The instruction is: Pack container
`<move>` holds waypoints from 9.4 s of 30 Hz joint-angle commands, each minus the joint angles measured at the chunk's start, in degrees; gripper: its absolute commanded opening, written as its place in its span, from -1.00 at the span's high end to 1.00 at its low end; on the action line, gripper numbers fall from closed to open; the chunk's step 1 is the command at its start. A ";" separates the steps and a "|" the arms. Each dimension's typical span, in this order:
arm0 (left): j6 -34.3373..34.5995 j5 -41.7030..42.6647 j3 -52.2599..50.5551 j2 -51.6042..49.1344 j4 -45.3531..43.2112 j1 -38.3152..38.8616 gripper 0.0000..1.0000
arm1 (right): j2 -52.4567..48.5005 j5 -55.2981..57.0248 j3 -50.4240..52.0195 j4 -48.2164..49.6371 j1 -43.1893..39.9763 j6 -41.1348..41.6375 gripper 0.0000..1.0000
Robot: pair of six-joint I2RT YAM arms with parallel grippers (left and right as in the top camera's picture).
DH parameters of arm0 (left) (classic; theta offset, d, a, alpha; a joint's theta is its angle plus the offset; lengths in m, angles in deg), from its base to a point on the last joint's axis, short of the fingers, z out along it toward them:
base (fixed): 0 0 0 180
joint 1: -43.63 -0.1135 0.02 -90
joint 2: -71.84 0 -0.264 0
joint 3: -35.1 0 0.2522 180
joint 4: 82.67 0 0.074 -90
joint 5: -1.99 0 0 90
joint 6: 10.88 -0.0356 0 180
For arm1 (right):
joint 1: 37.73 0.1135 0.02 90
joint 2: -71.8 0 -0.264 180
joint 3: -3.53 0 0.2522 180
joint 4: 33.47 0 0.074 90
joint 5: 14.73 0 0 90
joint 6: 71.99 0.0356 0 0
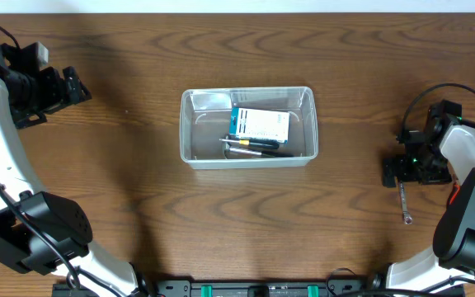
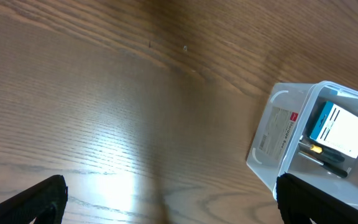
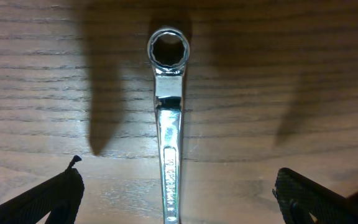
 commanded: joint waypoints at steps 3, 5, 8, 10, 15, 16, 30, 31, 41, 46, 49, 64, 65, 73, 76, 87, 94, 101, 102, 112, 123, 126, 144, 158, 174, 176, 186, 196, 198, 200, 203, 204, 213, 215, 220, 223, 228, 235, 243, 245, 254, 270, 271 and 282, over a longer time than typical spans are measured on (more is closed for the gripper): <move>-0.33 -0.48 -0.07 -0.57 -0.02 0.02 -0.96 | -0.42 2.23 0.04 0.17 0.55 -0.26 -0.97; -0.33 -0.48 -0.07 -0.57 -0.02 0.02 -0.96 | -0.42 2.25 0.04 0.20 0.55 -0.26 -0.98; -0.33 -0.48 -0.07 -0.57 -0.02 0.02 -0.96 | -0.42 2.23 0.04 0.22 0.55 -0.26 -0.98; -0.33 -0.48 -0.07 -0.57 -0.02 0.02 -0.96 | -0.44 2.10 0.04 0.24 0.57 -0.24 -0.99; -0.33 -0.48 -0.07 -0.57 -0.02 0.02 -0.96 | -0.44 1.88 0.04 0.15 1.70 -0.24 -0.98; -0.33 -0.48 -0.07 -0.57 -0.02 0.02 -0.96 | -0.44 1.92 0.04 0.17 1.99 -0.24 -0.98; -0.33 -0.48 -0.07 -0.57 -0.02 0.02 -0.96 | -0.44 2.25 0.04 -0.15 2.36 0.63 -0.99; -0.33 -0.48 -0.07 -0.57 -0.02 0.02 -0.96 | -0.44 2.25 0.04 -0.15 2.36 0.63 -0.99; -0.33 -0.48 -0.07 -0.57 -0.02 0.02 -0.96 | -0.46 2.23 0.79 0.17 2.34 1.68 -0.98; -0.33 -0.48 -0.07 -0.57 -0.02 0.02 -0.96 | -0.46 2.19 1.88 1.14 2.36 2.36 -0.98; -0.33 -0.48 -0.07 -0.57 -0.02 0.04 -0.96 | -0.44 2.23 1.90 1.44 2.36 2.34 -0.98; -0.33 -0.48 -0.07 -0.57 -0.02 0.02 -0.96 | -0.46 2.23 1.92 2.82 2.34 2.75 -0.98; -0.33 -0.48 -0.07 -0.57 -0.02 0.02 -0.96 | -0.46 2.23 1.92 2.82 2.34 2.75 -0.99; -0.33 -0.48 -0.07 -0.57 -0.02 0.02 -0.96 | -0.46 2.25 1.92 3.26 2.34 2.75 -0.98; -0.33 -0.48 -0.07 -0.57 -0.02 0.02 -0.96 | -0.46 2.23 1.92 3.50 2.34 2.75 -0.98; -0.33 -0.48 -0.07 -0.57 -0.02 0.02 -0.96 | -0.46 2.23 1.92 4.09 2.25 2.75 -0.98; -0.33 -0.48 -0.07 -0.57 -0.02 0.02 -0.96 | -0.46 2.23 1.92 4.33 2.25 2.75 -0.99; -0.33 -0.48 -0.07 -0.57 -0.02 0.02 -0.96 | -0.46 2.21 1.92 4.68 2.25 2.78 -0.98; -0.33 -0.48 -0.07 -0.57 -0.02 0.02 -0.96 | -0.46 2.19 1.92 4.68 2.25 2.78 -0.98; -0.33 -0.48 -0.07 -0.57 -0.02 0.02 -0.96 | -0.46 1.60 1.92 3.98 2.25 3.65 -0.99; -0.33 -0.48 -0.07 -0.57 -0.02 0.02 -0.96 | -0.46 -0.79 1.92 4.31 0.61 3.61 -0.98; -0.33 -0.48 -0.07 -0.57 -0.02 0.02 -0.96 | -0.46 -0.79 1.92 4.28 -0.20 3.61 -0.98; -0.33 -0.48 -0.07 -0.57 -0.02 0.02 -0.96 | -0.46 -1.14 1.97 3.89 -1.03 3.61 -0.98; -0.33 -0.48 -0.07 -0.57 -0.02 0.02 -0.96 | -0.46 -1.16 3.37 6.12 -1.03 3.41 -0.98; -0.33 -0.48 -0.07 -0.57 -0.02 0.02 -0.96 | -0.46 -1.16 3.74 6.93 -1.03 3.39 -0.98; -0.33 -0.48 -0.07 -0.57 -0.02 0.02 -0.96 | -0.46 -1.18 3.74 6.93 -1.03 3.41 -0.89; -0.33 -0.48 -0.07 -0.57 -0.02 0.02 -0.96 | -0.46 -1.18 3.74 7.26 -1.03 3.41 -0.53; -0.33 -0.48 -0.07 -0.57 -0.02 0.04 -0.96 | -0.46 -1.18 3.74 7.58 -1.03 3.39 -0.26; -0.33 -0.48 -0.07 -0.57 -0.02 0.02 -0.97 | -0.46 -1.20 3.74 7.72 -1.03 3.39 -0.24; -0.33 -0.48 -0.07 -0.57 -0.02 0.02 -0.96 | -0.46 -1.20 3.74 7.76 -1.03 3.39 -0.22; -0.33 -0.48 -0.07 -0.57 -0.02 0.02 -0.96 | -0.46 -1.22 3.74 8.00 -1.01 3.41 -0.08; -0.33 -0.48 -0.07 -0.57 -0.02 0.02 -0.96 | -0.46 -1.22 3.74 8.04 -1.01 3.41 0.00; -0.33 -0.48 -0.07 -0.57 -0.02 0.02 -0.96 | -0.46 -1.22 3.74 8.37 -1.01 3.41 0.27; -0.33 -0.48 -0.07 -0.57 -0.02 0.02 -0.96 | -0.46 -1.22 3.74 8.35 -1.01 3.43 0.28; -0.33 -0.48 -0.07 -0.57 -0.02 0.02 -0.96 | -0.46 -1.27 3.74 7.89 -0.98 3.63 0.32; -0.33 -0.48 -0.07 -0.57 -0.02 0.02 -0.96 | -0.46 -1.42 3.74 7.45 -0.98 3.61 0.40; -0.33 -0.48 -0.07 -0.57 -0.02 0.02 -0.96 | -0.46 -1.68 3.74 6.80 -0.98 3.54 0.40; -0.33 -0.48 -0.07 -0.57 -0.02 0.02 -0.96 | -0.46 -2.29 3.74 5.97 -0.98 2.03 0.43; -0.33 -0.48 -0.07 -0.57 -0.02 0.02 -0.96 | -0.46 -2.32 3.74 5.92 -0.98 2.03 0.55; -0.33 -0.48 -0.07 -0.57 -0.02 0.02 -0.96 | -0.46 -2.32 3.74 5.92 -0.98 2.03 0.57; -0.33 -0.48 -0.07 -0.57 -0.02 0.02 -0.96 | -0.46 -2.34 3.74 5.81 -0.98 2.08 0.61; -0.33 -0.48 -0.07 -0.57 -0.02 0.02 -0.96 | -0.46 -2.51 3.72 6.01 -0.96 2.12 0.80; -0.33 -0.48 -0.07 -0.57 -0.02 0.02 -0.96 | -0.46 -2.51 3.69 6.01 -0.98 2.12 0.80; -0.33 -0.48 -0.07 -0.57 -0.02 0.02 -0.96 | -0.44 -2.97 -0.07 3.58 -0.96 2.80 0.91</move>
